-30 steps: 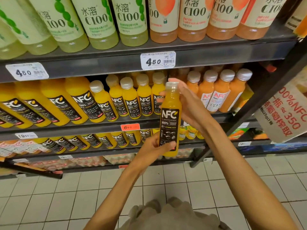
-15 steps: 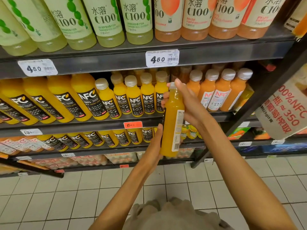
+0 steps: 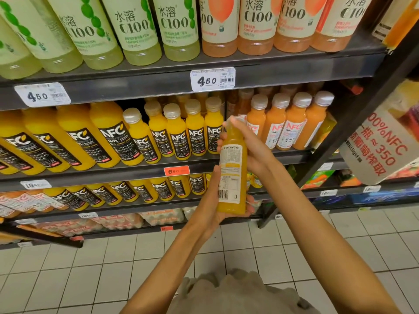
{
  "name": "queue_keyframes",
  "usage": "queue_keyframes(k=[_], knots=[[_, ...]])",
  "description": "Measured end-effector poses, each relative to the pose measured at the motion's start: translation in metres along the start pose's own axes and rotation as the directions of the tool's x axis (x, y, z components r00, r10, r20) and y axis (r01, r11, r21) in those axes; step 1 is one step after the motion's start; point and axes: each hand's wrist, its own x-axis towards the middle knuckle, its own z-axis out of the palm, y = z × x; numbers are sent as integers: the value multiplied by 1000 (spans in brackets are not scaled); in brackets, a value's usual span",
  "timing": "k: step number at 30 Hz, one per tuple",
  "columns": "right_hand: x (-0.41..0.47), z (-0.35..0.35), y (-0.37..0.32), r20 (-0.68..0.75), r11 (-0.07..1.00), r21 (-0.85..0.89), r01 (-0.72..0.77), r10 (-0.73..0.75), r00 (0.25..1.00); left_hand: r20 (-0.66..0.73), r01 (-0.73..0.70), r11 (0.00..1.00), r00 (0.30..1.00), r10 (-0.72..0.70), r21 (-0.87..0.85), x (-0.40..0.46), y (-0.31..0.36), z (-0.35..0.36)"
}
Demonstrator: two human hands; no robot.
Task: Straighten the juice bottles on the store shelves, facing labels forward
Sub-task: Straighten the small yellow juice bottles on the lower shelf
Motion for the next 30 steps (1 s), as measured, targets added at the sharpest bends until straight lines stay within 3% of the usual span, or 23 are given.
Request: queue_keyframes(k=[4,8,10,12,15,17,20,22,24,30], knots=[[0,0,2,-140,941,-312,132,-183,973,-262,19,967,964,50,254,0,3,4],[-2,-1,1,-173,887,-446,121,-218,960,-243,-70,983,964,110,169,-1,0,0],[-5,-4,-2,-103,917,-380,118,-168,980,-125,-70,997,989,72,25,-4,1,-5],[-9,-5,-1,-18,983,-163,89,-93,995,13,11,992,1000,-10,-125,-6,0,-7],[-10,-3,6,50,998,42,53,-55,997,88,90,977,993,-74,-195,-6,-4,-2],[-7,-3,9,44,996,6,92,-92,995,39,54,993,998,-50,-101,-6,-7,-2],[-4,-4,7,-20,971,-187,146,-153,988,-92,-49,993,994,59,104,-9,-3,-3],[-1,-5,5,-58,956,-259,140,-160,985,-116,-41,976,991,67,212,-11,1,-1],[2,-6,3,-89,969,-244,39,-62,994,-101,-29,976,994,52,215,-14,2,3],[5,-14,16,-175,944,-57,-324,311,934,8,28,997,1000,-28,-78,-15,7,4]])
